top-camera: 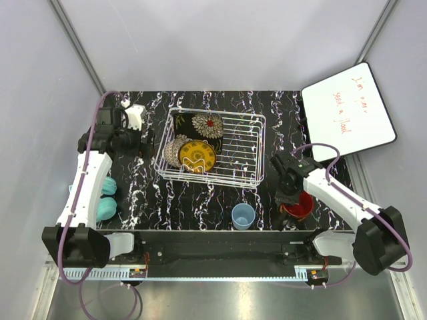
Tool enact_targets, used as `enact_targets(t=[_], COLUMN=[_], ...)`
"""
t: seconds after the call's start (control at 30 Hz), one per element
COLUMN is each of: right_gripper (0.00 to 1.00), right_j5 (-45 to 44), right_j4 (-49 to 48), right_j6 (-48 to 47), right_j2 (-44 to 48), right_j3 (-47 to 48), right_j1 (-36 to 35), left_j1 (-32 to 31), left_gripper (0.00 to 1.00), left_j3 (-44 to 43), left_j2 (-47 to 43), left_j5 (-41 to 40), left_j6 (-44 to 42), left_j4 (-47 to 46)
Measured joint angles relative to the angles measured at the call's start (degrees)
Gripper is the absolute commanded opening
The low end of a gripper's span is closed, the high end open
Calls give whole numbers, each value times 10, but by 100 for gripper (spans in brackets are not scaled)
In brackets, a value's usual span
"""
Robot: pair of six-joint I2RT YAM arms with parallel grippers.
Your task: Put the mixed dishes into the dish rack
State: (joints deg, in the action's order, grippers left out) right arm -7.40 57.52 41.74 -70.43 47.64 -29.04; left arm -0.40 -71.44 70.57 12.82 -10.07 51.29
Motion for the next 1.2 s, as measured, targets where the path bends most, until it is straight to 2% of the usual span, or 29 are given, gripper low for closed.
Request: enact_targets(t=[0.17,0.3,0.43,0.57,0.67,0.83,0.97,1.2], right_gripper=[0,0,0,0,0,0,0,0], right_j5=[28,37,48,72,108,175,214,252], right_j4=[38,94,94,71,-14,-294,-489,-720], right_j6=[-12,-47,-75,-94,-103,-77,-33,45], right_j2=[8,21,22,30,54,88,16,-95], right_j3=[59,250,432,512,485,316,252,246], right_j1=[-3,-5,-6,-6,-6,-6,-6,-6], left_j1=[0,0,0,0,0,-12,-35,-60], left_gripper=[99,99,99,99,96,92,92,92], left_j3=[-36,-116,-188,-227,-239,-239,-239,-237], left_j2=[1,13,31,47,60,81,95,100], left_j5=[30,76,143,233,323,438,485,509], left_j6=[9,23,45,77,116,176,202,211], left_j4=[5,21,27,33,30,18,12,7])
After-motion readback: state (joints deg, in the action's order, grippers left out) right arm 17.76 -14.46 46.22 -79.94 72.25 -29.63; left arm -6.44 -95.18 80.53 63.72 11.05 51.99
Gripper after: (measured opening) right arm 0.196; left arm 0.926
